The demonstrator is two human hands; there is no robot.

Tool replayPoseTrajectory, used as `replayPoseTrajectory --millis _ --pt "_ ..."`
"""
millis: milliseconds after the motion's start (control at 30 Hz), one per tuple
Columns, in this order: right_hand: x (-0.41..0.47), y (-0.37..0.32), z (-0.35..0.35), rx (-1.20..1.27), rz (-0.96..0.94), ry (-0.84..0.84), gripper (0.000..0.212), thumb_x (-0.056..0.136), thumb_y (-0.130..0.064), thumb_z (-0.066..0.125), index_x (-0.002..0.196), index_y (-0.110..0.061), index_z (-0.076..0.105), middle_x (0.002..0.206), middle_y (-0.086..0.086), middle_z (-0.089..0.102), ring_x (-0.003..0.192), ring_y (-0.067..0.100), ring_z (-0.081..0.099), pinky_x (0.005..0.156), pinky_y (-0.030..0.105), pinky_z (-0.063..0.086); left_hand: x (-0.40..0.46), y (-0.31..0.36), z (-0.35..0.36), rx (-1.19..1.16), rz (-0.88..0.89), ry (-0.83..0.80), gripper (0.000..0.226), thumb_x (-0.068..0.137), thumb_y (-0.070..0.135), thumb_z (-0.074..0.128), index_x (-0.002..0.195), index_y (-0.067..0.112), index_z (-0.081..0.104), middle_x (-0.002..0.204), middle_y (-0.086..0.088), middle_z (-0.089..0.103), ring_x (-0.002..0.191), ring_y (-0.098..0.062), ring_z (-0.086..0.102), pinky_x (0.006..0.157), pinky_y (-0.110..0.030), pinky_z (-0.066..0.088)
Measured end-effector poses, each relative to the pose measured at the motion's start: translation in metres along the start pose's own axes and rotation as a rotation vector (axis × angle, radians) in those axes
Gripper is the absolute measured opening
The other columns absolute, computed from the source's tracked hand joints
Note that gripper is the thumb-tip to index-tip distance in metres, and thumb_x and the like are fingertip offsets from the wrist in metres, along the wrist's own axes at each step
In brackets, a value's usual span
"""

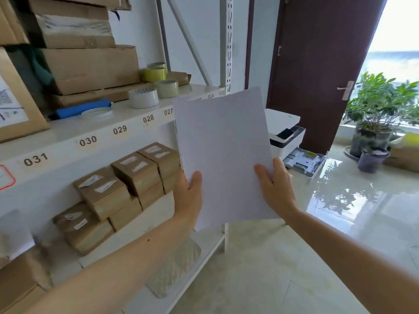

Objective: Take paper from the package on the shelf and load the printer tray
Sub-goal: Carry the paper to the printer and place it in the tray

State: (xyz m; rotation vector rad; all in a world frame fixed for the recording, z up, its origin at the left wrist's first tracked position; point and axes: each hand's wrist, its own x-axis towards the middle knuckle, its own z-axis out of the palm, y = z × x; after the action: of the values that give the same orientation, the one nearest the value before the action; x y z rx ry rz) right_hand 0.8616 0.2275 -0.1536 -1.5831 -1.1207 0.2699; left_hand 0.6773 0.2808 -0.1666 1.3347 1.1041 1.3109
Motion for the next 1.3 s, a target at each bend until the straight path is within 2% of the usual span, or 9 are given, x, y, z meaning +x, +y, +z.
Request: replayPoseTrajectory --millis 100,333,533,600,733,833,900,1000,1300 --pt "0.034 0.023 -0.003 -0.028 0.009 0.016 0.023 0.095 -0.029 0.053 0.087 -0.009 0.044 0.072 -0.006 0.055 0.060 0.012 0.053 0.053 0.032 0.047 0.030 -0.007 0.032 -0.031 0.003 -0.032 0.014 0.098 0.022 0.046 0.096 0.034 0.053 0.103 0.011 0.064 0.097 -0.009 0.062 0.081 -0.026 0.049" --pt "0.102 0.065 -0.018 -0.128 0.041 0.091 0.015 0.096 -0.020 0.053 0.091 -0.008 0.045 0.072 -0.011 0.051 0.063 0.002 0.048 0.051 0.003 0.038 0.099 -0.030 0.105 0.017 -0.059 -0.128 0.018 0.098 0.027 0.048 0.111 0.020 0.057 0.108 -0.002 0.068 0.099 -0.022 0.066 0.089 -0.045 0.055" --pt "0.159 0.114 -0.039 -0.167 0.118 0.111 0.024 0.096 -0.026 0.052 0.090 -0.005 0.043 0.077 0.001 0.056 0.068 0.019 0.052 0.054 0.026 0.037 0.142 -0.049 0.178 0.025 -0.121 -0.181 0.040 0.094 0.035 0.049 0.128 0.013 0.050 0.125 -0.006 0.062 0.116 -0.026 0.059 0.101 -0.051 0.047" --pt "0.180 0.132 -0.049 -0.175 0.127 0.114 0.022 0.096 -0.026 0.052 0.096 -0.005 0.047 0.083 0.004 0.059 0.071 0.020 0.053 0.055 0.025 0.038 0.156 -0.059 0.206 0.029 -0.133 -0.190 0.045 0.092 0.039 0.050 0.129 0.015 0.050 0.128 -0.005 0.062 0.119 -0.025 0.058 0.102 -0.049 0.046" --pt "0.227 0.169 -0.073 -0.210 0.118 0.106 0.019 0.096 -0.024 0.052 0.095 -0.007 0.046 0.081 0.000 0.057 0.067 0.011 0.051 0.054 0.016 0.034 0.176 -0.067 0.267 -0.007 -0.124 -0.180 0.027 0.100 0.023 0.047 0.126 0.017 0.051 0.103 0.016 0.061 0.109 -0.014 0.057 0.088 -0.029 0.044" --pt "0.263 0.195 -0.093 -0.213 0.127 0.086 0.019 0.096 -0.024 0.052 0.094 -0.007 0.045 0.082 0.002 0.057 0.072 0.023 0.051 0.054 0.027 0.036 0.191 -0.072 0.311 -0.004 -0.139 -0.189 0.034 0.100 0.019 0.046 0.133 0.012 0.047 0.101 0.018 0.057 0.110 -0.015 0.056 0.076 -0.018 0.042" --pt "0.285 0.212 -0.105 -0.218 0.140 0.070 0.020 0.096 -0.024 0.052 0.097 -0.005 0.046 0.086 0.006 0.059 0.076 0.027 0.053 0.060 0.032 0.036 0.204 -0.082 0.338 0.002 -0.172 -0.183 0.029 0.099 0.021 0.047 0.127 0.015 0.053 0.111 0.003 0.066 0.108 -0.022 0.062 0.075 -0.023 0.049" --pt "0.317 0.238 -0.118 -0.235 0.155 0.053 0.020 0.096 -0.024 0.052 0.097 -0.005 0.046 0.089 0.008 0.060 0.079 0.030 0.053 0.065 0.033 0.035 0.218 -0.092 0.375 -0.026 -0.235 -0.180 0.028 0.098 0.021 0.047 0.126 0.021 0.052 0.118 0.000 0.066 0.108 -0.022 0.063 0.089 -0.038 0.052" --pt "0.416 0.316 -0.127 -0.232 0.218 -0.005 0.024 0.095 -0.026 0.052 0.094 -0.002 0.045 0.083 0.008 0.057 0.078 0.031 0.055 0.064 0.035 0.041 0.290 -0.136 0.466 0.028 -0.294 -0.196 0.018 0.097 0.030 0.046 0.115 0.032 0.051 0.108 0.009 0.064 0.099 -0.015 0.063 0.078 -0.035 0.051"
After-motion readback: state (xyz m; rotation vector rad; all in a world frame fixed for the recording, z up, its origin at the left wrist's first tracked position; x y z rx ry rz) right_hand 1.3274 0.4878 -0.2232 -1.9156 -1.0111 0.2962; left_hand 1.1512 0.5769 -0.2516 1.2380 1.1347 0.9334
